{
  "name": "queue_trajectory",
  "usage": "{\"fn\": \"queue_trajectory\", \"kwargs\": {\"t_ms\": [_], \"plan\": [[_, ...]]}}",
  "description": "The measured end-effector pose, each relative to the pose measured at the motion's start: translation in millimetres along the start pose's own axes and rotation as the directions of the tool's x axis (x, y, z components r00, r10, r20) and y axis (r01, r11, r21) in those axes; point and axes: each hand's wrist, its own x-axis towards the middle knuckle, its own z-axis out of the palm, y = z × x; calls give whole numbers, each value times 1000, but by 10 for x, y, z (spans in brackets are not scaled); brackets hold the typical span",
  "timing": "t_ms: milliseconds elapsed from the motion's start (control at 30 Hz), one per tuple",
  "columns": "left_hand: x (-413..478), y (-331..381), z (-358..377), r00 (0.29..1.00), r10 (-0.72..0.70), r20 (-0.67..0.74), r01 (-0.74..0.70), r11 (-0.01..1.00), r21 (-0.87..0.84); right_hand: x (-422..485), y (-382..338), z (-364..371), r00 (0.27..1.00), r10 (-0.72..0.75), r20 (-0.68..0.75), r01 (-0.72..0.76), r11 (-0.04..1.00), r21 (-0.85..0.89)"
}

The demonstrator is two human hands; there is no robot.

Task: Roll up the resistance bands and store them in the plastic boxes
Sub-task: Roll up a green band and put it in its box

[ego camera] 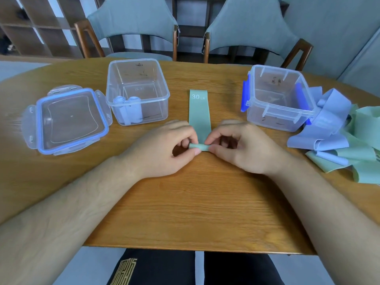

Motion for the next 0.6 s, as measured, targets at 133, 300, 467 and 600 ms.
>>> {"fn": "queue_trajectory", "kwargs": {"t_ms": [133,300,467,600], "plan": [[44,-67,27,999,-48,9,48,997,-55,14,52,40,999,-13,-48,10,999,-53],[66,-79,31,997,-79,-22,77,994,-76,25,65,86,996,-13,-90,5,997,-83],[55,-61,57,998,-57,-37,56,998,-35,12,46,82,998,-22,-62,17,996,-84],[34,-71,52,997,-74,-37,73,997,-37,14,55,116,998,-9,-57,4,996,-89]]}}
